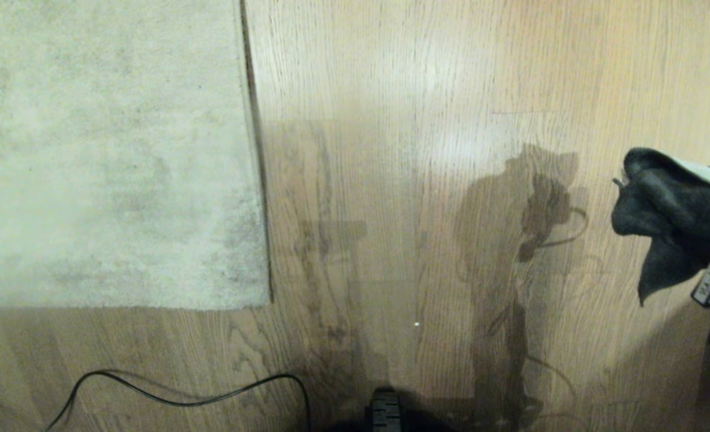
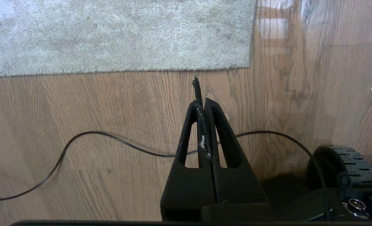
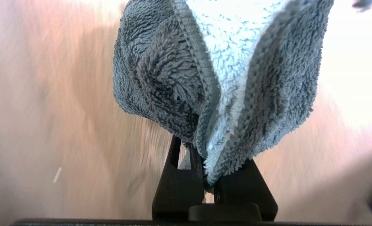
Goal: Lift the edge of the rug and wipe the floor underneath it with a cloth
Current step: Put down the rag
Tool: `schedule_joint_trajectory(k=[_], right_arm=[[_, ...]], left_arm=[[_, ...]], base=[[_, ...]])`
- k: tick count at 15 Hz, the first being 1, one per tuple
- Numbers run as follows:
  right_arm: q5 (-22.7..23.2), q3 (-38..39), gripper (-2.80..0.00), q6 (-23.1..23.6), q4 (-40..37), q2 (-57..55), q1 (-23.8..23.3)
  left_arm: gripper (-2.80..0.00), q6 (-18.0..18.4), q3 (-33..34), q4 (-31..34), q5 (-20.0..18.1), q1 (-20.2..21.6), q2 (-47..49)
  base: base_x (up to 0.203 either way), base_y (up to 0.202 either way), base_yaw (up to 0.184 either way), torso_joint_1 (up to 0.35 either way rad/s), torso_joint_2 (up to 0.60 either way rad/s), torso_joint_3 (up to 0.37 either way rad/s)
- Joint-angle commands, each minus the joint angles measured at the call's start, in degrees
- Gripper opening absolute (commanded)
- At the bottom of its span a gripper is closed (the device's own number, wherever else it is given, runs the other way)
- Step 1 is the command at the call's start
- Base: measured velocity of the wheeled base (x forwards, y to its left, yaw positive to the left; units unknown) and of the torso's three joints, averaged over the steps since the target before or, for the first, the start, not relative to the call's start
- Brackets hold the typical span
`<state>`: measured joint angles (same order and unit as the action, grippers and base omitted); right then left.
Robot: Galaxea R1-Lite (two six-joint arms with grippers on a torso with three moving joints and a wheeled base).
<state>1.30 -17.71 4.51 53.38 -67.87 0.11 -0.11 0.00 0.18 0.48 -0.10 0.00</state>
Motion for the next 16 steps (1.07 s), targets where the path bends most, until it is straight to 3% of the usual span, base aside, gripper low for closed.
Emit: schedule_joint_trajectory(k=[1,5,12,13,16], right_arm=[[0.1,-4.6,-2.80,-0.1,15.0,-20.0,-0.6],[0.5,-17.1,-2.80,-0.4,25.0,-32.8,-2.7],[7.1,-27.1,-2.80,-0.4,25.2,-40.8,-9.5],[7.5,-28.0,0.00,-0.4,25.2,-41.4,-10.0],[7.6,-29.3,0.00,-0.4,25.5,-42.2,-10.3]], left_arm=[[-2.80,0.0,0.0,0.0,0.0,0.0,0.1],[-2.80,-0.1,0.0,0.0,0.1,0.0,0.1],[-2.80,-0.1,0.0,0.0,0.0,0.0,0.1],[-2.80,0.0,0.0,0.0,0.0,0.0,0.1],[-2.80,0.0,0.0,0.0,0.0,0.0,0.1]], base=[[0.000,0.000,0.000,0.000,0.00,0.000],[0.000,0.000,0.000,0.000,0.00,0.000],[0.000,0.000,0.000,0.000,0.00,0.000],[0.000,0.000,0.000,0.000,0.00,0.000],[0.000,0.000,0.000,0.000,0.00,0.000]])
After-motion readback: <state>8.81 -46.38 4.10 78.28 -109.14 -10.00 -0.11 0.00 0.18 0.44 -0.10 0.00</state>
